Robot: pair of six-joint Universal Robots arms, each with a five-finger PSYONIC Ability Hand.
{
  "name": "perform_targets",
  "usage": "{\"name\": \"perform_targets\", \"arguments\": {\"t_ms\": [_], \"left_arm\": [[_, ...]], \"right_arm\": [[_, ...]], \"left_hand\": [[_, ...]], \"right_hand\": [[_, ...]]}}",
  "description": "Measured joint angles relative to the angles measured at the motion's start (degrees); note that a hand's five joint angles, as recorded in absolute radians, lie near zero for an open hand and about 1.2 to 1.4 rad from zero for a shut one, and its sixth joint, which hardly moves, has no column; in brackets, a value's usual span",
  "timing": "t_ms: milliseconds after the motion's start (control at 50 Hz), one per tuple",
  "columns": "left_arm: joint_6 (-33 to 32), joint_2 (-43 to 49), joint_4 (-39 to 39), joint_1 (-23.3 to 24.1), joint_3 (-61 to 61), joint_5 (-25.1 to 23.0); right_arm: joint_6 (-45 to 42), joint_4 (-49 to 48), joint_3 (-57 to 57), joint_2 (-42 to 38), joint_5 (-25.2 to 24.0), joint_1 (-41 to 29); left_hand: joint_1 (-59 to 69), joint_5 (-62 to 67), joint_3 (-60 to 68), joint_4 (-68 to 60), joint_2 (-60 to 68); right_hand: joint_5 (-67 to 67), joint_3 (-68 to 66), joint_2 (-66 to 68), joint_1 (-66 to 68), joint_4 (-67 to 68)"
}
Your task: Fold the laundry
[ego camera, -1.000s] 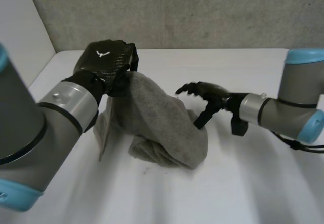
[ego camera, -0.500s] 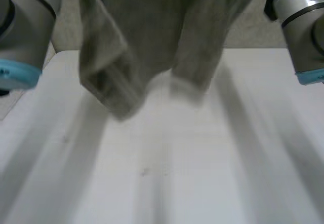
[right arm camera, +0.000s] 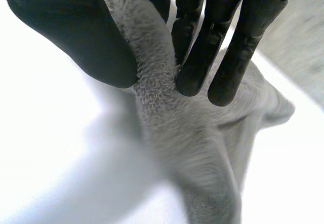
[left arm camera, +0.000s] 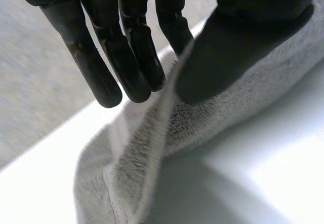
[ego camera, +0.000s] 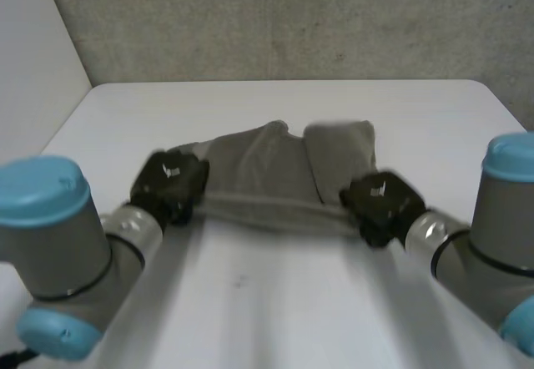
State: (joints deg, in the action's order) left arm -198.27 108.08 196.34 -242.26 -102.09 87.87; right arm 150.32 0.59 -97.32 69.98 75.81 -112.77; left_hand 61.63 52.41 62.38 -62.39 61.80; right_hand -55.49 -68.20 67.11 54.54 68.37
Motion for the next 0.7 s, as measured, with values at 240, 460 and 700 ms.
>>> {"name": "perform_targets", "arguments": {"t_ms": [240, 460, 700], "left_arm": [[-4.2, 2.1, 1.5, -0.3, -3.0, -1.2], [-4.4, 4.9, 2.7, -2.6, -3.2, -0.6], [-4.1, -0.6, 1.6, -8.8, -6.9, -1.2]], "right_arm": [[-1.2, 1.8, -2.8, -0.3, -3.2, 0.4], [7.8, 1.3, -2.6, 5.1, -4.6, 3.2], [12.8, -1.3, -2.7, 4.9, -4.4, 6.8]], "left_hand": [[-31.9, -32.8, -32.5, 32.7, -32.1], [-35.9, -36.9, -36.7, 36.8, -36.2], [-41.7, -42.9, -42.8, 42.8, -42.2]], "right_hand": [[-0.3, 0.0, 0.0, 0.0, 0.0], [-0.5, 0.0, 0.0, 0.0, 0.0], [-0.6, 0.0, 0.0, 0.0, 0.0]]}}
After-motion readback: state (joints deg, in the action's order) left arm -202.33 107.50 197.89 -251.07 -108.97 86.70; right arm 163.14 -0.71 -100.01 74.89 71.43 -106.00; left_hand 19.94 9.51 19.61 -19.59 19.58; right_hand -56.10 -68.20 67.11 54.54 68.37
